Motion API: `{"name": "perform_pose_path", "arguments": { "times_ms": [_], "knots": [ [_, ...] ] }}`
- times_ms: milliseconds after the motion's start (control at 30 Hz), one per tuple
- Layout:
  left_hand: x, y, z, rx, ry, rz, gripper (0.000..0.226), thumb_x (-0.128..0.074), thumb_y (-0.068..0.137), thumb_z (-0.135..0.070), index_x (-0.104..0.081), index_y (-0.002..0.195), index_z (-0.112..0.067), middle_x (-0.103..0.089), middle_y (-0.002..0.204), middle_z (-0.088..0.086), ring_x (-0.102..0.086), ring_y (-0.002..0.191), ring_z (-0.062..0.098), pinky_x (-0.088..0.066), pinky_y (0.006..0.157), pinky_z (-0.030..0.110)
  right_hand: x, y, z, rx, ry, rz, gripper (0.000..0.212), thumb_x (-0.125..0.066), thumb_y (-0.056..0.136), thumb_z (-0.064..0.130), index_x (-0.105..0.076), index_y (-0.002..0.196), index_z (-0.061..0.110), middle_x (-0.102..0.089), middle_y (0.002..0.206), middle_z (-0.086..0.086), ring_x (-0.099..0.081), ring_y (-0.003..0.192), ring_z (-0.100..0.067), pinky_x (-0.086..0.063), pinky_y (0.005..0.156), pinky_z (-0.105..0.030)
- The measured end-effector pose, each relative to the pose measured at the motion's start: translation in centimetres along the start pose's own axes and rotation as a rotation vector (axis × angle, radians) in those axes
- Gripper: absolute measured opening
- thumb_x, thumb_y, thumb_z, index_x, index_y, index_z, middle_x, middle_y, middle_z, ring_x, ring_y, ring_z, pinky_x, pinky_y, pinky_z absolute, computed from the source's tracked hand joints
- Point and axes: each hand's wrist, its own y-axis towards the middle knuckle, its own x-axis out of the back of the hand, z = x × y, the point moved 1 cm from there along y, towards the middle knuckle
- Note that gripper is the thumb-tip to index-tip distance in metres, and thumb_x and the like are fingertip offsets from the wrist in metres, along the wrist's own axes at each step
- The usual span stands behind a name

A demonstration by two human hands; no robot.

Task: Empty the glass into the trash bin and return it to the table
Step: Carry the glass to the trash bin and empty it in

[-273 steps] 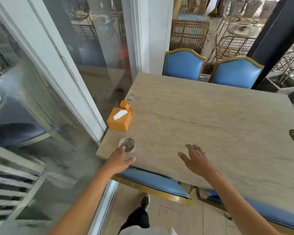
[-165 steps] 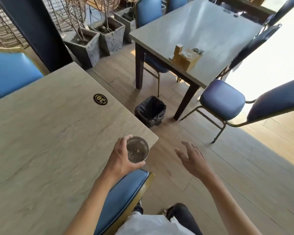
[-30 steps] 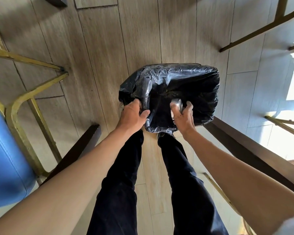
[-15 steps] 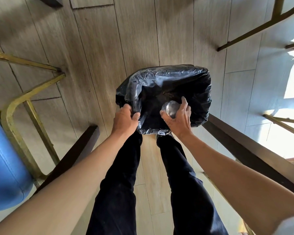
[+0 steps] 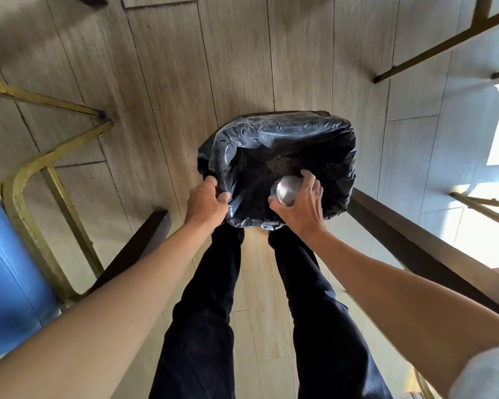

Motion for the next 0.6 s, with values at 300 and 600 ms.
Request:
{"name": "perform_pose_path", "arguments": {
  "times_ms": [300,600],
  "knots": [
    [0.07,0.15,-0.04,-0.003,-0.010,0.013,0.032,-0.062,0.098,-0.023,-0.055,0.125,-0.007,-0.063,0.112,0.015,-0.066,0.106,0.034,-0.054,0.087,0.041,0.25,-0.03,-0.33,0.062,-0.118,0.042,0.094,-0.086,0.071,0.037,-0.035,0.143,0.003,-0.044,0.139,-0.017,-0.039,0.129,-0.031,-0.041,0.112,-0.044],
    [-0.08,0.11,-0.01,-0.016,-0.021,-0.007,0.034,-0.062,0.099,-0.022,-0.054,0.126,-0.004,-0.063,0.114,0.017,-0.065,0.106,0.033,-0.053,0.086,0.040,0.80,-0.13,-0.61,0.074,-0.117,-0.039,0.086,-0.085,0.070,0.039,-0.040,0.134,0.006,-0.048,0.131,-0.014,-0.042,0.122,-0.030,-0.042,0.108,-0.042]
  ]
}}
